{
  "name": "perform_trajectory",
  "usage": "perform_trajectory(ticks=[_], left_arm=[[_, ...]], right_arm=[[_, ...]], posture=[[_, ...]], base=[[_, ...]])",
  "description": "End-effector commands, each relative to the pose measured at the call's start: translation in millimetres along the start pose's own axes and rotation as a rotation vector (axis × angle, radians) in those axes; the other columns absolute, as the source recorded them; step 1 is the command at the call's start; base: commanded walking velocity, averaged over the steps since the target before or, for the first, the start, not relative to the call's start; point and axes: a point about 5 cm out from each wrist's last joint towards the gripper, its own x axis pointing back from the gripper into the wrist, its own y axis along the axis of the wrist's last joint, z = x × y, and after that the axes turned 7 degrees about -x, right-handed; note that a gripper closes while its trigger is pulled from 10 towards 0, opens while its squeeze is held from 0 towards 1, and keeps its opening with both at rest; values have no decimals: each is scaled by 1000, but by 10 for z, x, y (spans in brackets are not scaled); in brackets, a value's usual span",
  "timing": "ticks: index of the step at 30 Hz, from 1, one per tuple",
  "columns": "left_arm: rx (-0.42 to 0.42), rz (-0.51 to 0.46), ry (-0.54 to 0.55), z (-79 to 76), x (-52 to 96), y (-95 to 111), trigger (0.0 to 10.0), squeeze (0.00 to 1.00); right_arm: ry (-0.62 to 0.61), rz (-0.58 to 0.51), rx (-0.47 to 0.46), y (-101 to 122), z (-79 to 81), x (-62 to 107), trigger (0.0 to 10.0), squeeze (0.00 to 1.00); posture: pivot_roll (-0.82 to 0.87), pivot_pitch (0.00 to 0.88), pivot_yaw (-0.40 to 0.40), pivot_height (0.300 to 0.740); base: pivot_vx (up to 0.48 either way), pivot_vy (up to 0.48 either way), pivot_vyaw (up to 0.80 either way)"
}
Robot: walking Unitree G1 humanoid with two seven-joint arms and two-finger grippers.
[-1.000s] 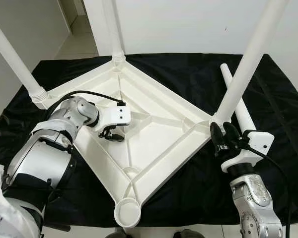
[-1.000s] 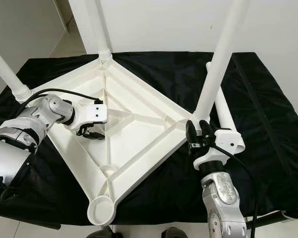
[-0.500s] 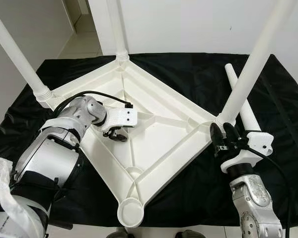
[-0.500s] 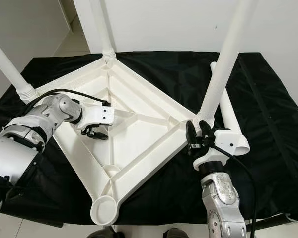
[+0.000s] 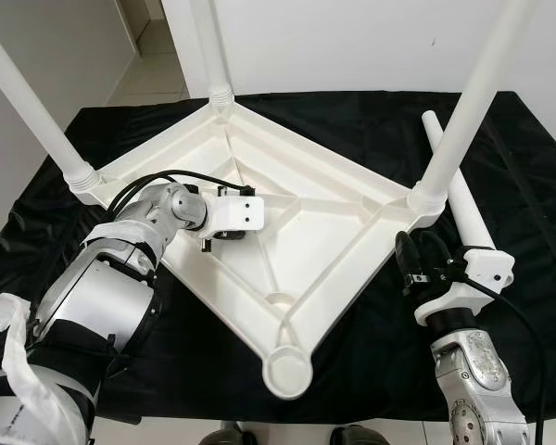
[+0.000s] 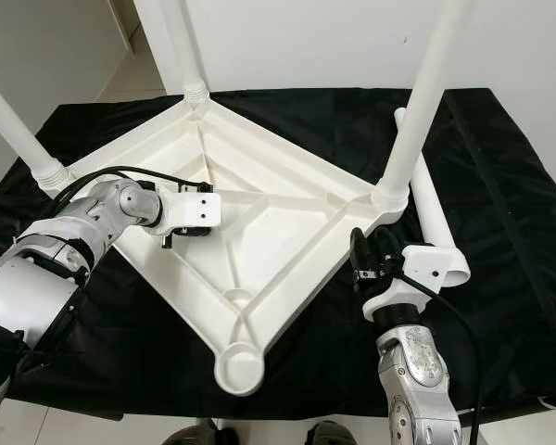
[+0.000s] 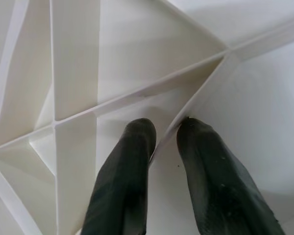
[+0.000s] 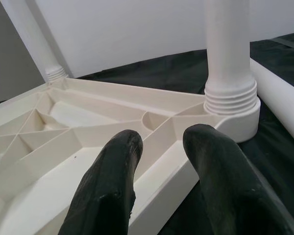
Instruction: Building children table
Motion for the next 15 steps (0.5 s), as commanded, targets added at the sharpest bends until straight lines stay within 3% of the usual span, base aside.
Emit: perform_trajectory(ticks=[1,5,6,10,13,15], left_arm=[[56,19,42,-70,-23,-79,1725,0],[51,24,46,-83,-29,-86,1725,0],[53,19,32,-98,-30,-89,0,0],[55,10,12,-118,-30,-91,0,0],[120,-98,-160,-219,4,-72,0,0],[133,-120,-192,-234,15,-68,0,0]], right_arm=[[0,12,-15,-14,22,10,10000,0],[0,14,-15,-17,25,14,10000,0],[-2,15,-15,-21,23,15,10000,0],[-3,16,-15,-23,23,16,10000,0],[-6,17,-17,-27,20,15,10000,0],[-7,17,-17,-28,19,15,10000,0]], posture=[[-94,75,114,740],[-93,76,114,740],[-93,78,113,740],[-93,78,115,740],[-94,76,118,740],[-93,77,118,740]], base=[[0,0,0],[0,0,0],[0,0,0],[0,0,0],[0,0,0],[0,0,0]])
